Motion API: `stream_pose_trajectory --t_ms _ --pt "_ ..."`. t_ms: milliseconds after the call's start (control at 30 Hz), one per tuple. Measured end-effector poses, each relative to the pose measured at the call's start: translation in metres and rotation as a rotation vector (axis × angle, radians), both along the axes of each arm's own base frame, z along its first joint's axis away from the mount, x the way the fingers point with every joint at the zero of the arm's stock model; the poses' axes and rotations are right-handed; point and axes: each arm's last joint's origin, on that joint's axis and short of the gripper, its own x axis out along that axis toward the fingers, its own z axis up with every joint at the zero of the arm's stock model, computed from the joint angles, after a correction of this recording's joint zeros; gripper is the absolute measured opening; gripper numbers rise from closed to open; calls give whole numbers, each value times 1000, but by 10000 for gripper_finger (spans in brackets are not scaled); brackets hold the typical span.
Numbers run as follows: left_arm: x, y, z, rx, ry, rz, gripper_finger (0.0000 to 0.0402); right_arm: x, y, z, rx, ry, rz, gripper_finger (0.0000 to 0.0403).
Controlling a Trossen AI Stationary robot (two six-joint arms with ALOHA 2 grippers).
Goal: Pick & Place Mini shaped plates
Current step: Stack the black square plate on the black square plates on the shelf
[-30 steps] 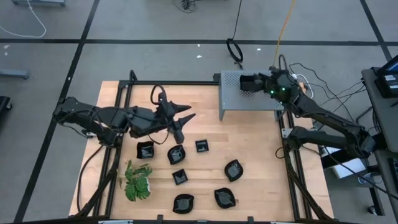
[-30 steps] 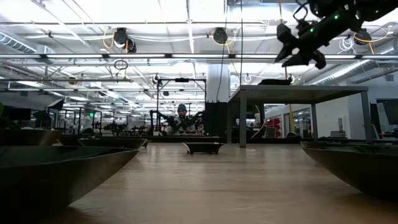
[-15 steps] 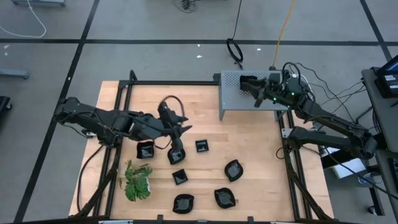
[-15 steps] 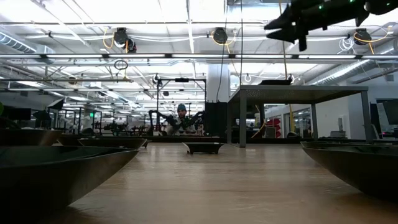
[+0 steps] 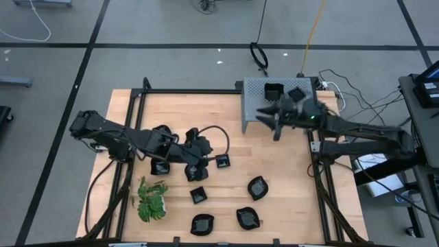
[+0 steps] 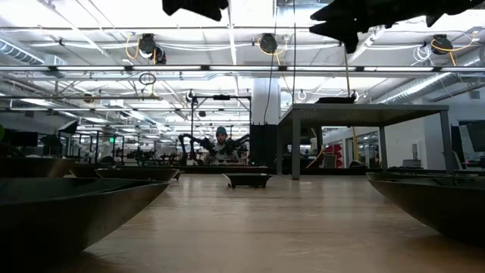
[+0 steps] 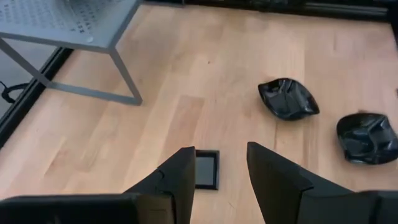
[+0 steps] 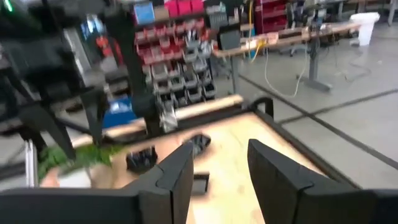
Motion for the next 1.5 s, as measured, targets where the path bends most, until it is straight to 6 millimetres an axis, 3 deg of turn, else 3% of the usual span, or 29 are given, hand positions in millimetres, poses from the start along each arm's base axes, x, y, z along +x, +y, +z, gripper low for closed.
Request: stream_pose_trajectory --t_ms 167,467,667,867,1000,1500 --pt "-2 1 7 -17 -41 6 150 31 21 -26 -70 154 55 141" --pt "-25 8 39 -83 -175 35 150 88 54 -79 -206 425 284 141" --pt "-36 11 52 -99 -236 38 150 116 72 -120 -268 564 453 141" --pt "-40 12 60 -113 -282 28 150 134 93 -154 -286 591 504 141" --pt "-43 12 62 -115 -285 23 150 145 104 -166 -358 534 379 141" --pt "-45 12 64 -96 -285 1 150 149 103 -205 -306 633 304 140"
